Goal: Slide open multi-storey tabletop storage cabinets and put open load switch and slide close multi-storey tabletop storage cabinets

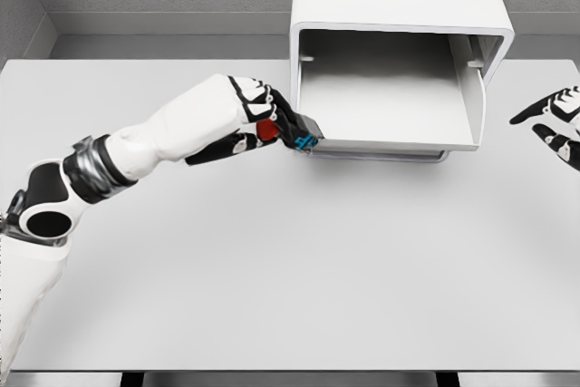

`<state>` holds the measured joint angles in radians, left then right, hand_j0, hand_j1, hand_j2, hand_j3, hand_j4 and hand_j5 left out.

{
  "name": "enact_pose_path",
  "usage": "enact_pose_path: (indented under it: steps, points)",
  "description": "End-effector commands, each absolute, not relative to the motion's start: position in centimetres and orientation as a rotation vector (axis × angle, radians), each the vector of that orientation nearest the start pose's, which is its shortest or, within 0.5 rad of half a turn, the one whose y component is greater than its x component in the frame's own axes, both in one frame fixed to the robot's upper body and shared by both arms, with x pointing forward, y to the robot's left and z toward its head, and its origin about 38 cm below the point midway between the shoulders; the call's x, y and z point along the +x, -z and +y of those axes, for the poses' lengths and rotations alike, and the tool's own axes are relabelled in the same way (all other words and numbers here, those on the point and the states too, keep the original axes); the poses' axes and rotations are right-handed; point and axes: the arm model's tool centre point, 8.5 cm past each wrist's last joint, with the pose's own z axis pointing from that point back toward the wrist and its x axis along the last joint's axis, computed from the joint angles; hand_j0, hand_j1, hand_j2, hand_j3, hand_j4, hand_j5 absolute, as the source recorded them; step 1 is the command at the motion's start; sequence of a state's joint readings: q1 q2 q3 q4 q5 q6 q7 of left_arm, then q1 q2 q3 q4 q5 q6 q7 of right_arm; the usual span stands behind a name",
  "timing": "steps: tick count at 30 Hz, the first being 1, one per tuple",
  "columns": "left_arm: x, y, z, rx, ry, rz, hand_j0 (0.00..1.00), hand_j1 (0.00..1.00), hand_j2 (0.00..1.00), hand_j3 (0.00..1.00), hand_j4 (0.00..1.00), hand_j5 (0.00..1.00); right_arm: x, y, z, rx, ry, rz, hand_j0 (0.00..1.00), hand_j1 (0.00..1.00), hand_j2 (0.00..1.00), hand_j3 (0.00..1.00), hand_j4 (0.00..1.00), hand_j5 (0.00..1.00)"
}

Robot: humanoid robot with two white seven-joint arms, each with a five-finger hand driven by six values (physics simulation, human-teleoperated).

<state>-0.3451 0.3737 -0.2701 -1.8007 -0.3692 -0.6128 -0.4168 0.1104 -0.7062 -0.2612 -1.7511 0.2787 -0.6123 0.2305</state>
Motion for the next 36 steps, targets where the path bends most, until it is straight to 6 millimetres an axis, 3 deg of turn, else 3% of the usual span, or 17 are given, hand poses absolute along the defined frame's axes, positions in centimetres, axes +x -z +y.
enact_pose_path:
  steps: [1,12,21,26,36]
  points:
    - [36.8,-25.4,16.2,-0.257,-2.014,2.858,0.34,0.34,0.34,0.34,0.34,0.34,31.7,-24.0,-40.6,-0.696,-1.309,-1.885,0.52,0.52,0.52,0.52,0.52,0.52]
    - [37.1,-27.0,13.1,-0.232,-1.877,2.902,0.34,0.34,0.34,0.34,0.34,0.34,31.2,-23.5,-41.2,-0.701,-1.295,-1.864,0.52,0.52,0.52,0.52,0.52,0.52]
    - [37.6,-27.1,9.0,-0.332,-1.859,2.882,0.34,0.34,0.34,0.34,0.34,0.34,31.0,-23.0,-41.1,-0.690,-1.281,-1.863,0.53,0.53,0.53,0.53,0.53,0.53]
    - [38.1,-27.5,8.3,-0.325,-1.842,2.892,0.34,0.34,0.34,0.34,0.34,0.34,30.5,-22.4,-41.6,-0.690,-1.263,-1.846,0.55,0.55,0.55,0.55,0.55,0.55]
    - [40.3,-25.8,7.1,-0.451,-2.014,2.804,0.34,0.34,0.34,0.34,0.34,0.34,30.1,-21.5,-41.5,-0.679,-1.220,-1.847,0.55,0.55,0.55,0.55,0.55,0.55]
